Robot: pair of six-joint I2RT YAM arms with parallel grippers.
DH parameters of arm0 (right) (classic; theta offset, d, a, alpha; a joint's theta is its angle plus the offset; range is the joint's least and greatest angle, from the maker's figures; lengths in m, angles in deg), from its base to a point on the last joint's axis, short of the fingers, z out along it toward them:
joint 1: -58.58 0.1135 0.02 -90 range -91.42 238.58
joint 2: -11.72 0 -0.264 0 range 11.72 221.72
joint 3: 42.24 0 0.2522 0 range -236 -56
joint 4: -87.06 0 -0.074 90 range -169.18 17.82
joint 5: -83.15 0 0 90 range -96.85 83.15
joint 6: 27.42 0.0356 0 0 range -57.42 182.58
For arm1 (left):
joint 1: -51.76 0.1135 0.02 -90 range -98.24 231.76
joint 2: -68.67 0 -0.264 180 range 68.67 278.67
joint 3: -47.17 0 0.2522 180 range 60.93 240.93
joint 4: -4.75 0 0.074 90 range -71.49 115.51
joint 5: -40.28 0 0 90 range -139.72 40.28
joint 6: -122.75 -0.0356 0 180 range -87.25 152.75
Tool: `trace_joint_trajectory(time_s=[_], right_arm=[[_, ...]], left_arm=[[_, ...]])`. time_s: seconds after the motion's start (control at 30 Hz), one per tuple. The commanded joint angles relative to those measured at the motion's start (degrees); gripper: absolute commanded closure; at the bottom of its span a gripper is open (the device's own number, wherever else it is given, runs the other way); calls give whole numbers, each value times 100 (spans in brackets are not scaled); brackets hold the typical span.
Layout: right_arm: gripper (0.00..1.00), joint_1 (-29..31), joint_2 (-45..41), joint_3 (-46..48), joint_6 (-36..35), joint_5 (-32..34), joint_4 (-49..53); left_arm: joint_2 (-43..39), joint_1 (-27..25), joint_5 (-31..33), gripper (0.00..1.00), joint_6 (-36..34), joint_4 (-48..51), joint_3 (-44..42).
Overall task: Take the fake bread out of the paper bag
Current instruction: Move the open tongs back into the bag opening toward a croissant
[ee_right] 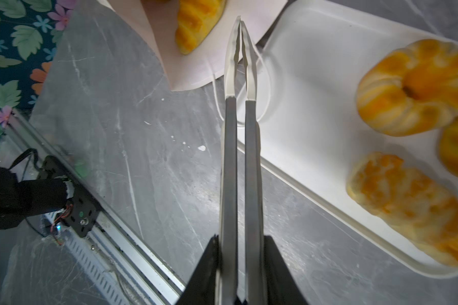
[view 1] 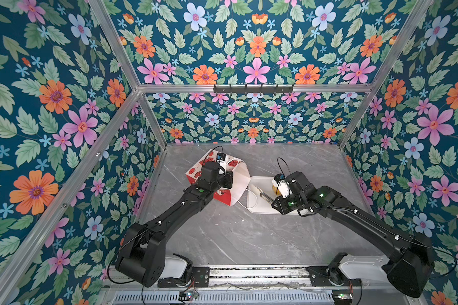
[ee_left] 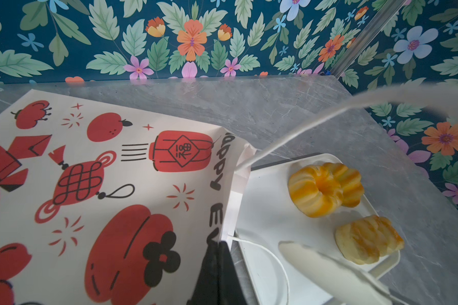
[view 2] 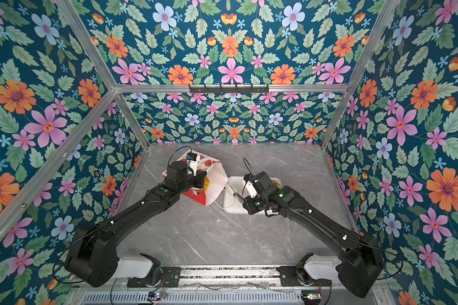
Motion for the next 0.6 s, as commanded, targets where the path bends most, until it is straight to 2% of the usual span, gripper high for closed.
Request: trace_joint_trajectory(time_s=[0.0, 0.27, 0.57], right_arm=[[70, 40, 195, 29, 274, -375, -936], [65, 93, 1055, -72, 618, -929, -2146], [64, 84, 1697, -404, 635, -711, -2263]], left_arm=[[48, 0, -92, 100, -199, 159, 183], [234, -7, -30, 100, -536, 913, 731], [262, -33, -171, 100, -475, 1082, 804]])
